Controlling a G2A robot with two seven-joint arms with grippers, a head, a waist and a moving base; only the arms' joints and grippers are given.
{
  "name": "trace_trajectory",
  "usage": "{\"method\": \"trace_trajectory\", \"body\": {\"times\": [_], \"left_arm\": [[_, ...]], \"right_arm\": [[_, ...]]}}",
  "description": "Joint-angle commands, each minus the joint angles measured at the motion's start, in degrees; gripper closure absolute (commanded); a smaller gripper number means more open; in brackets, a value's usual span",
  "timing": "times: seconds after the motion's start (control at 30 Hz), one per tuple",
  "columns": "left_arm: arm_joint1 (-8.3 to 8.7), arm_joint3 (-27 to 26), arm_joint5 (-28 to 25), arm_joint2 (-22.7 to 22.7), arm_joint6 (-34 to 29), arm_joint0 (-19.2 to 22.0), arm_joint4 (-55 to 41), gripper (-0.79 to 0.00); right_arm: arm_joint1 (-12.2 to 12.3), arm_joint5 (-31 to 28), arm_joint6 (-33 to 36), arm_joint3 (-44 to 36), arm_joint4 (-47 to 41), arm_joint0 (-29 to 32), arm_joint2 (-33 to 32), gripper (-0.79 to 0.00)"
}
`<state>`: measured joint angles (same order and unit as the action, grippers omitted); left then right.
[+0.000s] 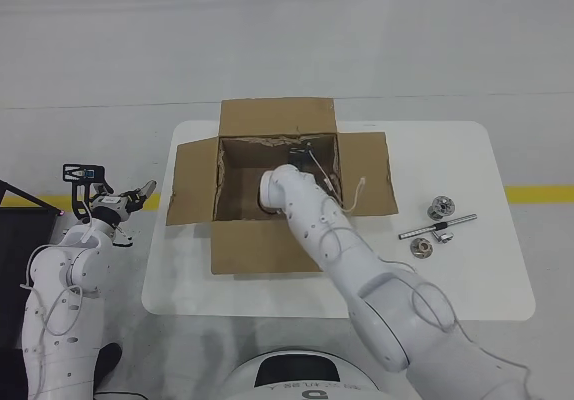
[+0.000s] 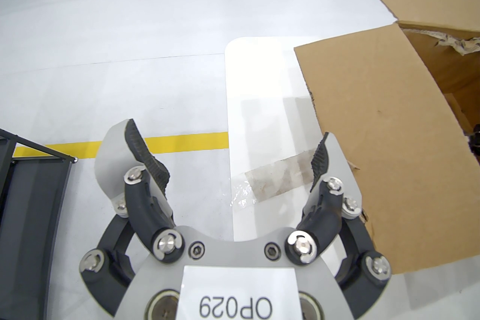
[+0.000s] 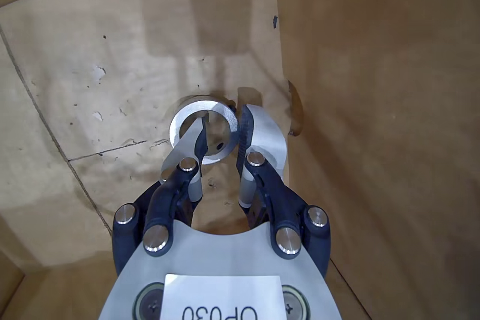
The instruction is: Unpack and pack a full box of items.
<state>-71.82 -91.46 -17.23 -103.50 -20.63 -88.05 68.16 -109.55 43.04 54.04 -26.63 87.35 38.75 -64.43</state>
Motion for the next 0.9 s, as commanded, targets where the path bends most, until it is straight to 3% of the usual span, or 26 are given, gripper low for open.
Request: {"method": "trace_trajectory", "body": {"times": [0.0,0.07,0.1,0.3,0.47,0.67,0.87], "left_arm": [[0.00,0.0,0.0,0.0,0.0,0.0,0.0,-0.785],[0.00,0.0,0.0,0.0,0.0,0.0,0.0,-0.785],[0.00,0.0,0.0,0.0,0.0,0.0,0.0,-0.785],[0.00,0.0,0.0,0.0,0.0,0.0,0.0,-0.785],[0.00,0.0,0.0,0.0,0.0,0.0,0.0,-0.785],[0.00,0.0,0.0,0.0,0.0,0.0,0.0,-0.785],[0.00,0.0,0.0,0.0,0.0,0.0,0.0,-0.785]], "right_arm": [[-0.1,-0.2,-0.9,1.5,-1.0,-0.8,-0.3,-0.126],[-0.3,-0.5,-1.6,2.9,-2.0,-1.5,-0.7,-0.071],[-0.3,-0.6,-2.0,3.6,-2.4,-1.8,-0.8,0.000],[-0.7,-0.8,-4.3,6.2,-4.5,-3.4,-1.4,0.000],[-0.6,0.6,-10.7,2.2,-8.1,-1.9,-3.3,0.000],[0.4,1.6,-19.0,-13.4,-8.8,8.5,-4.7,0.000],[3.6,-0.1,-15.1,-40.7,-0.9,25.4,-3.9,0.000]]}}
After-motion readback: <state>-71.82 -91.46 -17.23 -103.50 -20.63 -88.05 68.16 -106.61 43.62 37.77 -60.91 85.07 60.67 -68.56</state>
